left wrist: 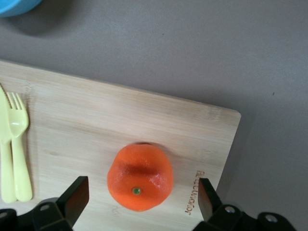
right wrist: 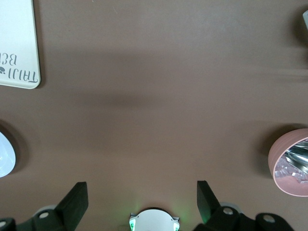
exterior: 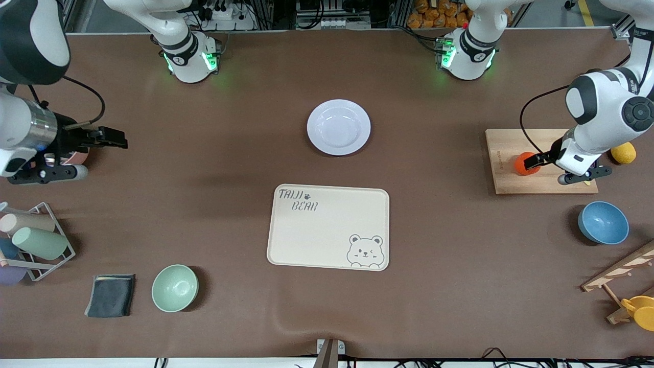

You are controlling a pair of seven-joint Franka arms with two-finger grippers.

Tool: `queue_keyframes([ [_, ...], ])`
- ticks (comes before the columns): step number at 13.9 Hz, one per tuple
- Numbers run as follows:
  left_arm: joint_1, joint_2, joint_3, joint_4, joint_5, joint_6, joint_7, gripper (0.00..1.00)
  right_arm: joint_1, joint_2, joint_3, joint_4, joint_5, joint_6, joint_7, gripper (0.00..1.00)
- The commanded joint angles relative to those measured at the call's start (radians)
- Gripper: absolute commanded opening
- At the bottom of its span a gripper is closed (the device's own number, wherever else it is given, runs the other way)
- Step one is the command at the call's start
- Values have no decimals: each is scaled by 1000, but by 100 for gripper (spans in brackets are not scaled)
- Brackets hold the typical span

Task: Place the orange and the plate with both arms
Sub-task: 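Close the left gripper on the orange while the right gripper moves inward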

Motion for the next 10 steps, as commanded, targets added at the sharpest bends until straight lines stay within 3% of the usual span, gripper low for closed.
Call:
queue_keyframes([
  [1,6,26,-5,-10,20,44,6,100,17,25,-2,14,7,-26,5,100],
  [5,31,78,-5,-41,20,154,30,100,55,63,-2,14,-3,-32,7,100],
  [10,153,135,-8,-44,22,260,228,100,113,164,-2,73,7,-20,13,100],
])
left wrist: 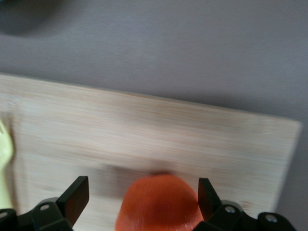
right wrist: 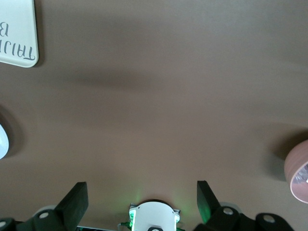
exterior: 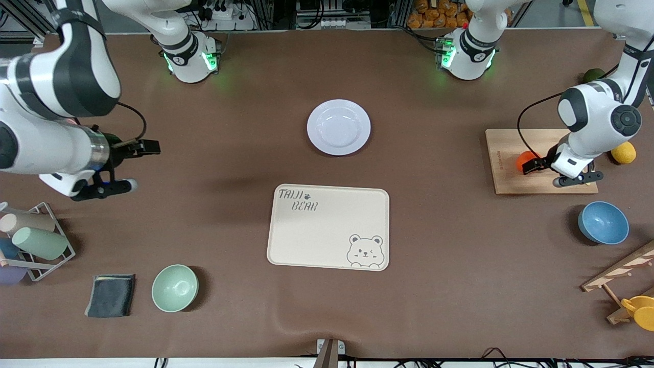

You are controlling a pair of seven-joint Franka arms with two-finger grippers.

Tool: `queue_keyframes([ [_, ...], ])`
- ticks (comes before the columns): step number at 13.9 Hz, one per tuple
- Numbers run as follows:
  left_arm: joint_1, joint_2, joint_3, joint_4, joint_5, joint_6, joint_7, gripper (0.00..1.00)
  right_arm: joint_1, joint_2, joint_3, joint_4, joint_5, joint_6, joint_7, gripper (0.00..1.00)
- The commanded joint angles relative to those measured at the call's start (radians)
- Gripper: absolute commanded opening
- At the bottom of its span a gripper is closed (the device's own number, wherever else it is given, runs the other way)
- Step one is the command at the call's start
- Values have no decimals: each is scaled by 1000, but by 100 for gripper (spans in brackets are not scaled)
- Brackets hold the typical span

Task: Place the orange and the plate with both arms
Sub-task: 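Close the left gripper on the orange while the right gripper moves inward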

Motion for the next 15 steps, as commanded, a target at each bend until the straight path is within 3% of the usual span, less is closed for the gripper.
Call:
queue_keyframes([
  [1,49,-5,-8,-3,20,26,62,100,40,78,-4,85,8,-13,12,100],
  [5,38,-2,-13,6,13,20,36,100,137,108,2,87,30,56,-31,100],
  [10,34,-8,-70,6,9,-44,-105,100,171,148,-2,84,355,60,-25,100],
  [15,34,-8,-70,3,9,-96,-139,100,154,165,-1,49,434,38,-22,100],
])
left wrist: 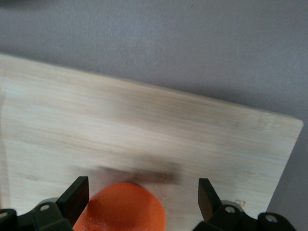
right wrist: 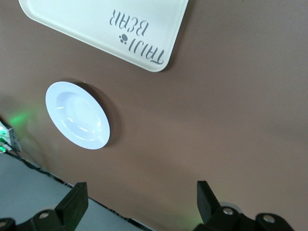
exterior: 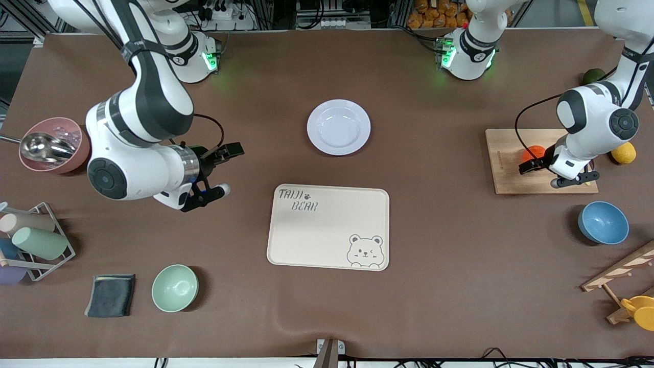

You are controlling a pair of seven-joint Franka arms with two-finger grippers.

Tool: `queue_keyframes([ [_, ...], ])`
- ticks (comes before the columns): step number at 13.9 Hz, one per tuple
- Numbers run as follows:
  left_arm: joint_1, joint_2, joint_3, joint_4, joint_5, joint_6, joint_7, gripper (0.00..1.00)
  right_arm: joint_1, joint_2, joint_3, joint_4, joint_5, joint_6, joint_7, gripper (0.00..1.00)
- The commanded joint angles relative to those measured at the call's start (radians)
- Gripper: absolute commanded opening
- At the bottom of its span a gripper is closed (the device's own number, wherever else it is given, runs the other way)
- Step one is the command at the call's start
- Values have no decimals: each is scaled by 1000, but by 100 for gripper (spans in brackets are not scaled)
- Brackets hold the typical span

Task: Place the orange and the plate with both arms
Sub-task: 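Lift the orange off the board with the left gripper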

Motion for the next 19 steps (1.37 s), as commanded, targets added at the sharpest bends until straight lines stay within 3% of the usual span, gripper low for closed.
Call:
queue_keyframes([
  [1,3,-13,-3,-5,9,-34,-19,100,-5,1,6,-24,77,-14,-3,100],
  [4,5,-11,0,-9,12,-35,-11,100,-3,-11,4,-61,143,3,49,100],
  [18,29,-2,3,-26,19,-106,-19,100,49,-49,6,-85,146,67,181,100],
  [19,32,-2,3,-25,19,-106,-17,89,49,-49,6,-85,146,66,181,100],
])
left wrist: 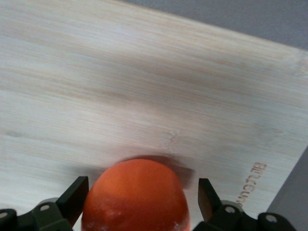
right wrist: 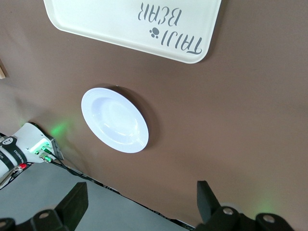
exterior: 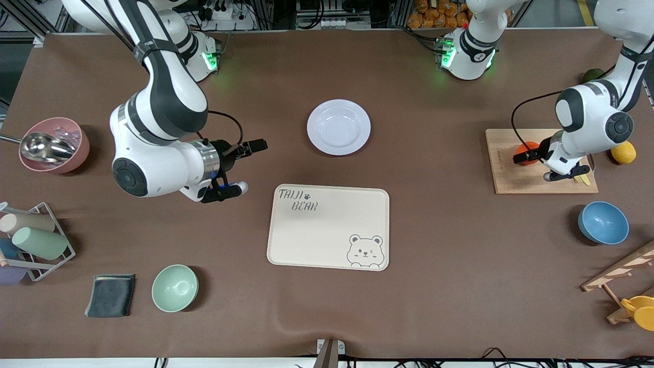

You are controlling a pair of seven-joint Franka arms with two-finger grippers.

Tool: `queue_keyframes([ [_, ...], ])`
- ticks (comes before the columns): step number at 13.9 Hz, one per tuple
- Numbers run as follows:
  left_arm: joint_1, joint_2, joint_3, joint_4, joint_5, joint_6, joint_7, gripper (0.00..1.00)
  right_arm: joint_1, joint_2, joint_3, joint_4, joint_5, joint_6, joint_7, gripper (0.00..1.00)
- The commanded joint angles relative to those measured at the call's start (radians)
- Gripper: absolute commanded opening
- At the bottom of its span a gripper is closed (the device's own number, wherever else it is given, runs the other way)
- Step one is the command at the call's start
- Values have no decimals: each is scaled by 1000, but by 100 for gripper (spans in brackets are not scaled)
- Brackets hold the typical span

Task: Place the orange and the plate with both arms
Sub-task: 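Lift the orange off the board with the left gripper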

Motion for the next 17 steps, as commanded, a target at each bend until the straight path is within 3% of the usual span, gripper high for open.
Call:
queue_keyframes([
  [1,18,-4,-5,6,19,-10,-10,72,0,-34,-1,-35,19,11,17,100],
  [2,18,-7,-5,8,19,-10,-1,17,0,-34,-3,-35,19,15,17,100],
  [3,18,-7,-6,22,19,-10,1,0,2,-34,-3,-34,19,17,17,100],
  [5,6,-16,-12,80,19,-42,1,0,-1,-34,-3,-34,19,17,16,100],
  [6,0,-17,-46,148,12,-121,-2,0,-1,-34,-3,-34,17,18,16,100],
  [8,-4,-5,-138,317,5,-319,-54,0,-1,-34,-3,-34,17,18,14,100],
  [11,-45,-4,-279,454,5,-389,-291,0,-4,-34,-3,-34,17,18,13,100],
  [13,-123,-4,-331,500,6,-393,-467,0,-4,-34,-3,-34,17,18,13,100],
  [17,-369,5,-342,559,-9,-452,-843,0,-7,-34,-3,-35,17,18,13,100],
])
